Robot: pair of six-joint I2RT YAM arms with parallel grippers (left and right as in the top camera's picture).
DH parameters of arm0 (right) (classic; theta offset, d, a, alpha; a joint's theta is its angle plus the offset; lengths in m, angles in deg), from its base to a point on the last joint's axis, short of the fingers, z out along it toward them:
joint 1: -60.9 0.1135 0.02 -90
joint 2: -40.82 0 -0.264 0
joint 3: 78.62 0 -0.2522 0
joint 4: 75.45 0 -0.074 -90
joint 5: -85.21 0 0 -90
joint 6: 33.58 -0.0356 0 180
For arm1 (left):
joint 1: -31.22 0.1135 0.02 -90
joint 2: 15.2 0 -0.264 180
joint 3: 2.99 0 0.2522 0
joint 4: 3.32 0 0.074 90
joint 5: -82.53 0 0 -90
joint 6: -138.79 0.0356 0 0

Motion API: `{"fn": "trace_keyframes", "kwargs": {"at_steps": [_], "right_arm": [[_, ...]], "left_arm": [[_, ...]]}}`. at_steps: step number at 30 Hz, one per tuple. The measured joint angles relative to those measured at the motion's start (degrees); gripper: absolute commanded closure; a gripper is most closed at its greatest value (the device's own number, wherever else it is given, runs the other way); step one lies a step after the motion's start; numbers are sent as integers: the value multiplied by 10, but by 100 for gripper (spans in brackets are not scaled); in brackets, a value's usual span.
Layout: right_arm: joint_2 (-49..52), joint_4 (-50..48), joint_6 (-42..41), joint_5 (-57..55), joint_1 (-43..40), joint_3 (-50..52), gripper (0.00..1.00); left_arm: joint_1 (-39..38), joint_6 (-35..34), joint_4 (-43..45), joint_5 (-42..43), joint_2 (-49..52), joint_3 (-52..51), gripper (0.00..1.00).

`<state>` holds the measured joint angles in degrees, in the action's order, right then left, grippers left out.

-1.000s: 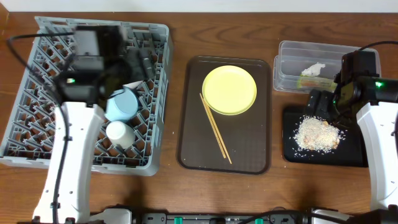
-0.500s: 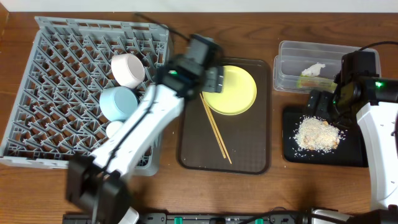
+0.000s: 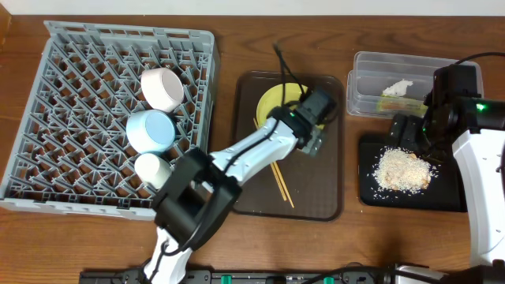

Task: Sort waste into correct bins and load items into the dishwasher
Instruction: 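Grasp the yellow plate edge with the left gripper and lift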

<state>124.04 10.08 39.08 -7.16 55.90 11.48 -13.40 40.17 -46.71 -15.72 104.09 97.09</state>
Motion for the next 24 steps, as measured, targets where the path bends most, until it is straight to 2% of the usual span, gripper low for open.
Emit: {"fn": "trace_keyframes", "kwargs": {"at_steps": [7, 10, 16, 19, 24], "right_arm": [[0, 0, 0, 0, 0, 0, 1], [0, 0, 0, 0, 0, 0, 1], [0, 0, 0, 0, 0, 0, 1], [0, 0, 0, 0, 0, 0, 1], [0, 0, 0, 0, 0, 0, 1]], "left_arm": [[-30, 42, 4, -3, 14, 0, 7], [-36, 51, 12, -3, 26, 0, 14], [-35, 57, 18, -7, 45, 11, 40], [-35, 58, 18, -8, 48, 12, 65], [-36, 61, 18, -11, 50, 12, 86]]}}
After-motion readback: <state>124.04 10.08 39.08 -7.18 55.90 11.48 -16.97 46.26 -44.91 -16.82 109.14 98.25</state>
